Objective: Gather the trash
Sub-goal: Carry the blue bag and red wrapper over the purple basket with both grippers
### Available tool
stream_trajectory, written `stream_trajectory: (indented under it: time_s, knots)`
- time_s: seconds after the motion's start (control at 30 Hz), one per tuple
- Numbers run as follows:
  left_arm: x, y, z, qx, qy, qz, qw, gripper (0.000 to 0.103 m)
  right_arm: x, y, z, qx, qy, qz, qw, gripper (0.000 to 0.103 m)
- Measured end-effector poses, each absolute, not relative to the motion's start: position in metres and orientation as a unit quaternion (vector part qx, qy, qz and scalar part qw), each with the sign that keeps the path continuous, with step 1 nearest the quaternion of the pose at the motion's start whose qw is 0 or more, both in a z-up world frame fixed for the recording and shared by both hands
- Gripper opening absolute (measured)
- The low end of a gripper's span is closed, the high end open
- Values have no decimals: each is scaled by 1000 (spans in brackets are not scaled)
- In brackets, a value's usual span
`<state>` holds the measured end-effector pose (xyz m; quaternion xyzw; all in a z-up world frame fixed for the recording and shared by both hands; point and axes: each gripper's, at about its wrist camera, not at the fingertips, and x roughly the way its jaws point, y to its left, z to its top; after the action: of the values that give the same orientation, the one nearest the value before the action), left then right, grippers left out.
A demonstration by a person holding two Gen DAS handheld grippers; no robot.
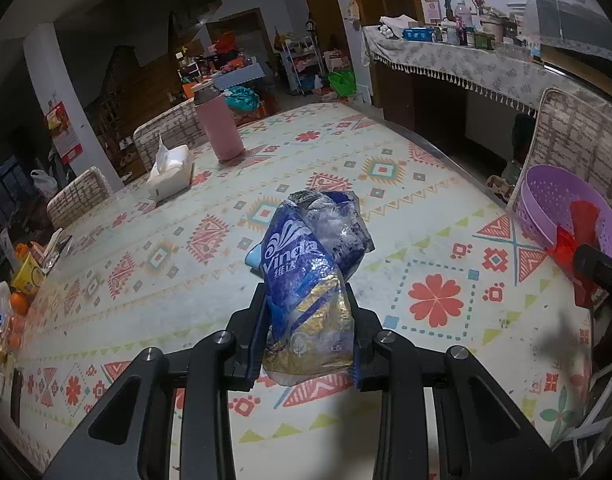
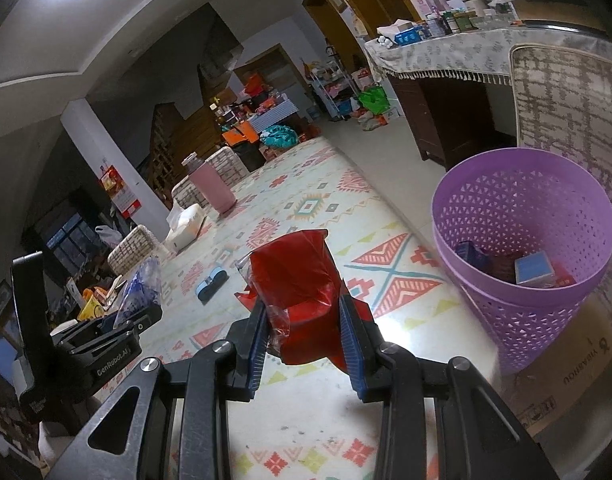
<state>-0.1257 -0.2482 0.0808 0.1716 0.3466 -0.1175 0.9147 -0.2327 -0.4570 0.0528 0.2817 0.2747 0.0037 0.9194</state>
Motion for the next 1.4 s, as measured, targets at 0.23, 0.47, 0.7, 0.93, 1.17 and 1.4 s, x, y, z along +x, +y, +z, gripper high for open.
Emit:
stream_trajectory:
  time_s: [0.23, 0.47, 0.7, 0.93, 1.17, 1.4]
  knots:
    - [-125, -259, 78, 179, 348, -124, 912, 32, -237, -468, 50, 289, 272, -5, 918, 38]
    - [-121, -271, 75, 186, 350, -132, 908, 32, -240, -481, 51, 292, 269, -15, 918, 38]
    - [-114, -292, 76, 196, 349, -147, 905, 32, -241, -497, 56, 285, 264, -31, 921, 38]
    - [-109, -317, 79, 201, 343, -167, 902, 32, -244, -516, 63, 281, 254, -47, 924, 38]
    - [-106, -343, 81, 210, 338, -186, 898, 32, -245, -537, 70, 280, 244, -63, 926, 38]
    - [-100, -368, 83, 212, 340, -205, 893, 32, -245, -557, 71, 283, 243, -74, 925, 38]
